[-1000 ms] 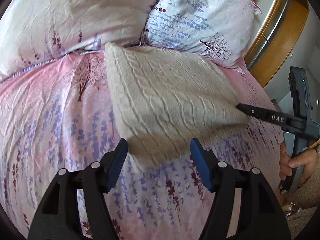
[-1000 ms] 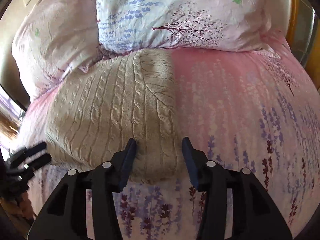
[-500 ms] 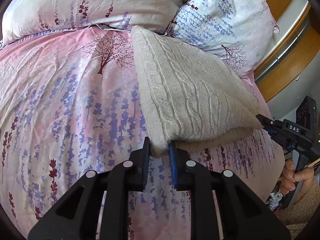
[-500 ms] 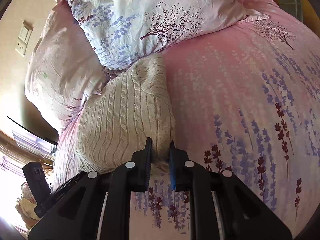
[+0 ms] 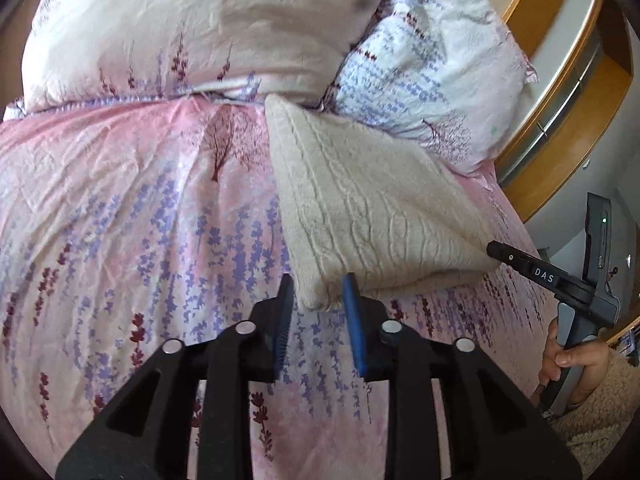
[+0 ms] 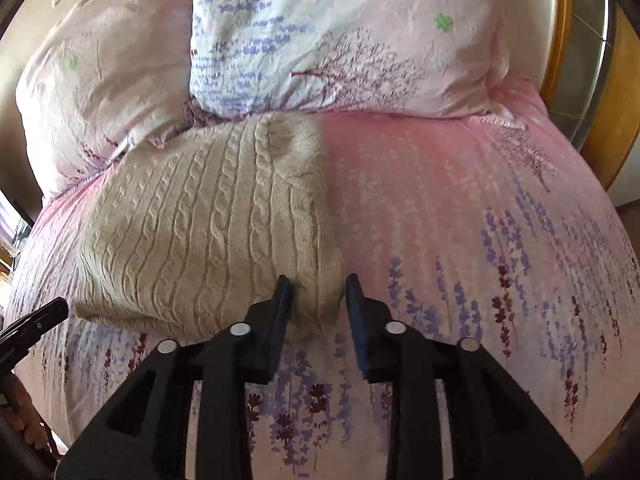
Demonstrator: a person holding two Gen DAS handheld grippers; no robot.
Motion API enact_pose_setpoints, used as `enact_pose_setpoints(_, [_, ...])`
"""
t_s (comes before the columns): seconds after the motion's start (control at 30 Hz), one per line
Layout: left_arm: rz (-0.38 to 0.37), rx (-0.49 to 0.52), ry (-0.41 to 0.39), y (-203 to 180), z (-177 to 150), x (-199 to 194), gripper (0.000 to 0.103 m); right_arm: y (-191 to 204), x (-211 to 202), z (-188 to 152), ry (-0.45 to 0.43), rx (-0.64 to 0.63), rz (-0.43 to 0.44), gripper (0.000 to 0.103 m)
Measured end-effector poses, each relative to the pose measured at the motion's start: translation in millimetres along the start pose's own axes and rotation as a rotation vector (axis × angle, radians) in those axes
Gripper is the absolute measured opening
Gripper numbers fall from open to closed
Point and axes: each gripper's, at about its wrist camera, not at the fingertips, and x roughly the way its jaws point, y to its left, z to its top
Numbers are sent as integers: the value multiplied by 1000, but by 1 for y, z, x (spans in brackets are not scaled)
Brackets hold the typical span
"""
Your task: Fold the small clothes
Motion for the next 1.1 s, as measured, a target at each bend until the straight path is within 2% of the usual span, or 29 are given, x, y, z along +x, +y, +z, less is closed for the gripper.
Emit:
enact_pose_setpoints(0.07, [-10,11,-56,-10,9,-9,47,4,-8,2,-38,0,52,36])
enact_pose_setpoints(0.13, [-33,31,-57,-24,20,0,53,16,2,5,-9,-33,90,36])
enact_pose_setpoints(0.23, [-33,81,-2,-45,28,29,55,27,16,-1,44,-69,97,36])
enact_pose_setpoints(0.33, [20,101,81,-51,22,60,55,28,30,-11,107,-81,66,36])
enact_pose_setpoints(0.4, [45,93,117,-48,13,73,55,24,31,-14,105,-74,74,37])
enact_pose_setpoints(0.5, [54,119,112,-50,9,69,55,22,29,-12,118,-71,81,37])
enact_pose_setpoints(0.63, [46,74,114,-40,9,50,57,15,13,-14,90,-48,95,38])
enact_pose_setpoints(0.67, [66,60,112,-36,8,44,62,14,9,-16,81,-50,83,39])
enact_pose_setpoints(0.73, [122,39,118,-27,5,36,66,12,3,-20,70,-51,51,64])
enact_pose_setpoints(0.8, [140,16,124,-17,-2,30,66,8,0,-27,73,-37,44,67])
enact_pose_setpoints(0.9, [170,-16,159,-6,-12,31,67,7,5,-38,115,-31,30,78])
enact_pose_setpoints(0.97, [182,-7,154,-6,-16,29,69,11,9,-46,137,-37,21,80])
enact_pose_setpoints(1.1, [219,34,162,-16,-17,30,79,22,14,-55,160,-65,-14,91])
